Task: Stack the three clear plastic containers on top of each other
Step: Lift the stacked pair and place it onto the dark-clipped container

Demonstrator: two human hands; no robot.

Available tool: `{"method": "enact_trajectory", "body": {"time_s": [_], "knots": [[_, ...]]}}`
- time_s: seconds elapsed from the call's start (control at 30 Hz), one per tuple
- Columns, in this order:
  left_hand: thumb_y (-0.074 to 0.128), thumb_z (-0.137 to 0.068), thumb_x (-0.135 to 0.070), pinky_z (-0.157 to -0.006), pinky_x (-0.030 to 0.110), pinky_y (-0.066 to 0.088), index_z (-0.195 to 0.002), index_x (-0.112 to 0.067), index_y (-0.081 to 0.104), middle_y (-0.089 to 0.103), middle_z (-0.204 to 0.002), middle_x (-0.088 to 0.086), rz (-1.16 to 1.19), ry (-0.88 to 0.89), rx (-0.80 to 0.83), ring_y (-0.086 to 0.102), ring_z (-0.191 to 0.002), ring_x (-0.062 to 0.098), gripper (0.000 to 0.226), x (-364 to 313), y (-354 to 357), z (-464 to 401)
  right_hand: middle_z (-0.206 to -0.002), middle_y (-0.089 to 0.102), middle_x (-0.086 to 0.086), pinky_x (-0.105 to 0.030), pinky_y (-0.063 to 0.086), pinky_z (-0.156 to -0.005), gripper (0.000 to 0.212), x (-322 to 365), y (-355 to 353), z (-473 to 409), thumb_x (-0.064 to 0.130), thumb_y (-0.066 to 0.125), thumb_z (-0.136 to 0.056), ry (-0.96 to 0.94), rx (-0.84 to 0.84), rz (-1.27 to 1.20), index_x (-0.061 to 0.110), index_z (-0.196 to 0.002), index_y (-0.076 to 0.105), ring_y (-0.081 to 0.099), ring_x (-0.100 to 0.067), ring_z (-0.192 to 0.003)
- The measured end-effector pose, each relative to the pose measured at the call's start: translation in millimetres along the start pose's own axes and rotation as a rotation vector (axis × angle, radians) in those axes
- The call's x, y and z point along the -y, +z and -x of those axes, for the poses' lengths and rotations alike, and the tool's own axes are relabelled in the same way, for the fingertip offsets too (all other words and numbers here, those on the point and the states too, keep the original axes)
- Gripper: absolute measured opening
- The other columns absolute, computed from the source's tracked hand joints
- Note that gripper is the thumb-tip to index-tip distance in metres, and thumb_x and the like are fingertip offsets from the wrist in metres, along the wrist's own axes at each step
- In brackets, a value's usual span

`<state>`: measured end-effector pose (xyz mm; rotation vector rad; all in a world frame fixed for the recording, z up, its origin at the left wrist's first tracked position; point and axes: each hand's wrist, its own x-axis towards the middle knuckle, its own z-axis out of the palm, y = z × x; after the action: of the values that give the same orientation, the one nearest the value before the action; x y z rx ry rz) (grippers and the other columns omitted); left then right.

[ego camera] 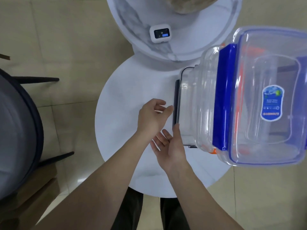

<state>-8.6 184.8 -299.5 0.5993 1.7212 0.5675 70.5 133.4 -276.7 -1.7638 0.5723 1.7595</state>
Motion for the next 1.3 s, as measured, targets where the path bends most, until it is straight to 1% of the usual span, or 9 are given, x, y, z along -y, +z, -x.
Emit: {"method": "enact_trajectory", "body": {"time_s": [0.17, 0.3, 0.43, 0.6, 0.77, 0.9, 1.03, 1.17, 1.3], "knots": [[0.074, -0.085, -0.043, -0.07, 0.013, 0.044, -0.12, -0.021, 0.065, 0.072, -0.108, -0.006, -0.029, 0.036, 0.032, 0.067, -0.094, 0.012, 0.043, -12, 10, -20, -0.116, 0.067, -0.011, -0.042, 0.045, -0.107, 0.067, 3, 8, -8, 0.061, 0.053, -0.091, 0.024, -0.016, -0.179, 0.006, -0.128, 0.056, 0.065, -0.023, -0.102], [0.076, -0.08, -0.047, -0.088, 0.036, 0.058, -0.124, -0.021, 0.063, 0.072, -0.107, -0.005, 0.048, 0.027, 0.058, 0.069, -0.098, 0.017, 0.053, -19, 20, -30, -0.111, 0.069, -0.008, -0.042, 0.046, -0.107, 0.059, 0, 12, -12, 0.055, 0.057, -0.091, 0.002, 0.016, -0.35, 0.007, -0.124, 0.058, 0.065, -0.022, -0.106], [0.077, -0.083, -0.039, -0.071, 0.014, 0.049, -0.123, -0.018, 0.063, 0.069, -0.099, -0.007, 0.058, 0.062, 0.031, 0.066, -0.08, 0.006, 0.047, -27, 30, -36, -0.109, 0.071, -0.009, -0.043, 0.045, -0.11, 0.046, 0, 12, -16, 0.043, 0.065, -0.091, -0.032, 0.007, -0.474, 0.008, -0.12, 0.058, 0.067, -0.022, -0.108], [0.079, -0.082, -0.028, -0.066, 0.017, 0.052, -0.119, -0.02, 0.066, 0.07, -0.09, -0.007, 0.053, 0.068, 0.008, 0.066, -0.074, 0.006, 0.04, -30, 32, -43, -0.116, 0.066, -0.013, -0.042, 0.047, -0.108, 0.044, 2, 9, -16, 0.022, 0.063, -0.095, -0.093, -0.012, -0.567, 0.007, -0.135, 0.055, 0.069, -0.023, -0.096], [0.08, -0.08, -0.026, -0.063, 0.018, 0.051, -0.112, -0.024, 0.07, 0.069, -0.08, -0.01, 0.008, 0.036, 0.004, 0.066, -0.069, 0.006, 0.034, -34, 34, -47, -0.116, 0.067, -0.013, -0.042, 0.047, -0.107, 0.045, 0, 8, -20, 0.026, 0.059, -0.097, -0.121, -0.019, -0.472, 0.009, -0.137, 0.054, 0.069, -0.022, -0.096], [0.08, -0.082, -0.023, -0.063, 0.018, 0.05, -0.112, -0.022, 0.068, 0.065, -0.073, -0.014, 0.005, 0.012, 0.011, 0.063, -0.065, 0.002, 0.032, -35, 37, -44, -0.109, 0.069, -0.009, -0.036, 0.051, -0.094, 0.048, 6, 0, -19, 0.034, 0.058, -0.097, -0.124, -0.037, -0.325, 0.011, -0.138, 0.052, 0.069, -0.02, -0.096], [0.076, -0.085, -0.022, -0.058, 0.017, 0.048, -0.114, -0.02, 0.064, 0.061, -0.074, -0.013, 0.011, 0.005, 0.007, 0.062, -0.064, 0.006, 0.031, -36, 44, -36, -0.106, 0.07, -0.007, -0.039, 0.048, -0.102, 0.05, 15, -12, -20, 0.036, 0.056, -0.098, -0.132, -0.055, -0.208, 0.011, -0.141, 0.049, 0.069, -0.019, -0.095], [0.076, -0.086, -0.021, -0.06, 0.021, 0.051, -0.116, -0.015, 0.061, 0.058, -0.075, -0.011, 0.015, -0.007, -0.001, 0.059, -0.063, 0.005, 0.034, -35, 52, -31, -0.107, 0.07, -0.008, -0.039, 0.047, -0.097, 0.052, 28, -27, -20, 0.037, 0.057, -0.097, -0.13, -0.077, -0.117, 0.01, -0.141, 0.049, 0.068, -0.02, -0.095], [0.077, -0.085, -0.021, -0.067, 0.032, 0.057, -0.112, -0.011, 0.057, 0.059, -0.078, -0.006, -0.001, -0.014, 0.011, 0.061, -0.069, 0.014, 0.035, -37, 57, -30, -0.108, 0.07, -0.008, -0.04, 0.047, -0.095, 0.048, 43, -40, -20, 0.035, 0.058, -0.097, -0.118, -0.087, -0.036, 0.01, -0.137, 0.051, 0.068, -0.021, -0.098]]}}
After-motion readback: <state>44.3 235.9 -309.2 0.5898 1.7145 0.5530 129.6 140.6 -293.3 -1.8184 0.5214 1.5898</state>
